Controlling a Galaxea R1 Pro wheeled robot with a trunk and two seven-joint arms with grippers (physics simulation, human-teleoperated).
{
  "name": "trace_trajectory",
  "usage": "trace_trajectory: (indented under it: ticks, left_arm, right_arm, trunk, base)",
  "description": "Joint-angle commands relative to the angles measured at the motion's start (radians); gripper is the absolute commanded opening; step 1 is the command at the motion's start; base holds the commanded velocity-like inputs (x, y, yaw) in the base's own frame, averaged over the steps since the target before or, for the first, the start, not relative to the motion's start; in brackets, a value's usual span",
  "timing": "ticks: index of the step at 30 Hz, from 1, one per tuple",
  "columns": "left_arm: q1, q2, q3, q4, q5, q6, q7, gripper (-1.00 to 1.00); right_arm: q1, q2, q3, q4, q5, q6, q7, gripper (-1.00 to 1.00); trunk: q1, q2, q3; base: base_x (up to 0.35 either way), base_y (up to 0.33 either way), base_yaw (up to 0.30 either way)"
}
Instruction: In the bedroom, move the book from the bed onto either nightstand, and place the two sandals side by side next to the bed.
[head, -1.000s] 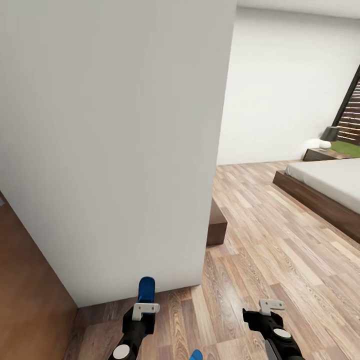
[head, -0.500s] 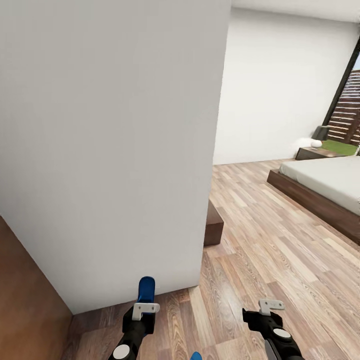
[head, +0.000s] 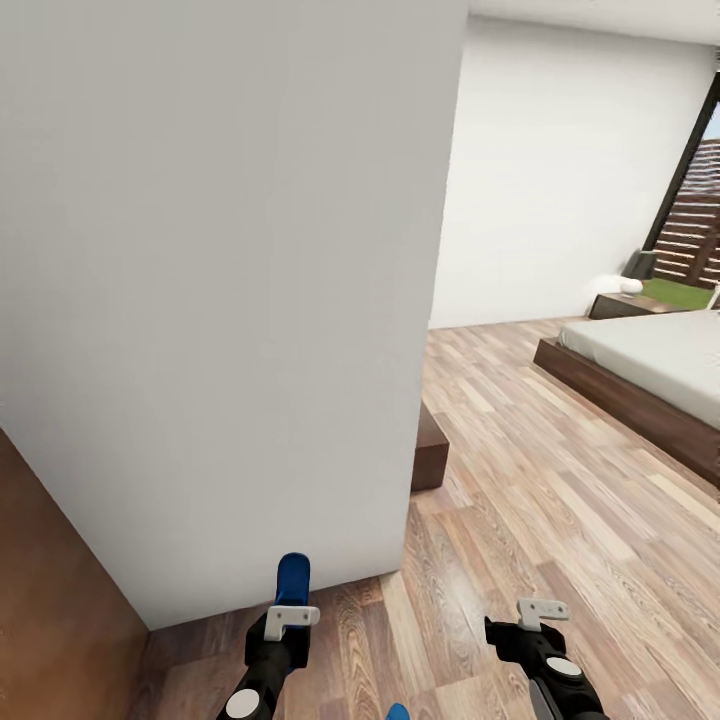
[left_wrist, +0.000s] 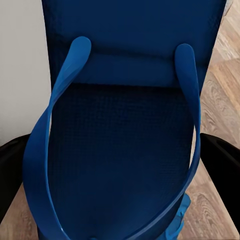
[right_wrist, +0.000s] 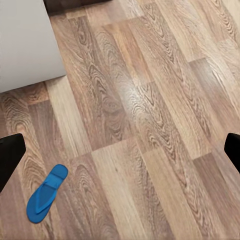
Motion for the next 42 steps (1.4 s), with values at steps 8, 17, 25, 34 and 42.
trace_trajectory:
  ticks: [8, 17, 25, 34, 42]
  left_arm:
    - [-0.001, 0.001, -0.005, -0.002, 0.006, -0.002, 0.008, -1.0]
    - [-0.001, 0.001, -0.007, -0.002, 0.005, -0.003, 0.011, -1.0]
    - [-0.001, 0.0, -0.006, -0.002, 0.007, -0.001, 0.014, -1.0]
    - [-0.001, 0.0, -0.007, -0.002, 0.007, -0.005, 0.016, -1.0]
    - [-0.001, 0.0, -0.008, -0.002, 0.006, -0.005, 0.017, -1.0]
  right_arm:
    - [-0.001, 0.0, 0.001, -0.002, -0.007, 0.004, -0.006, 1.0]
    - [-0.001, 0.0, 0.001, -0.002, -0.007, 0.004, -0.007, 1.0]
    - [-0.001, 0.003, 0.002, -0.002, -0.006, -0.012, -0.011, 1.0]
    - [-0.001, 0.004, 0.002, -0.002, -0.004, -0.022, -0.016, 1.0]
    - [-0.001, 0.006, 0.002, -0.002, -0.003, -0.021, -0.018, 1.0]
  trunk:
    - [0.0, -0.002, -0.002]
    - [0.0, -0.002, -0.002]
    - [0.0, -0.002, -0.002]
    - [0.0, -0.002, -0.002]
    - [0.0, -0.002, -0.002]
  base:
    - [0.0, 0.061, -0.145]
    - [0.0, 0.002, -0.009]
    - [-0.039, 0.047, 0.0]
    - [-0.065, 0.057, 0.0]
    - [-0.118, 0.069, 0.077]
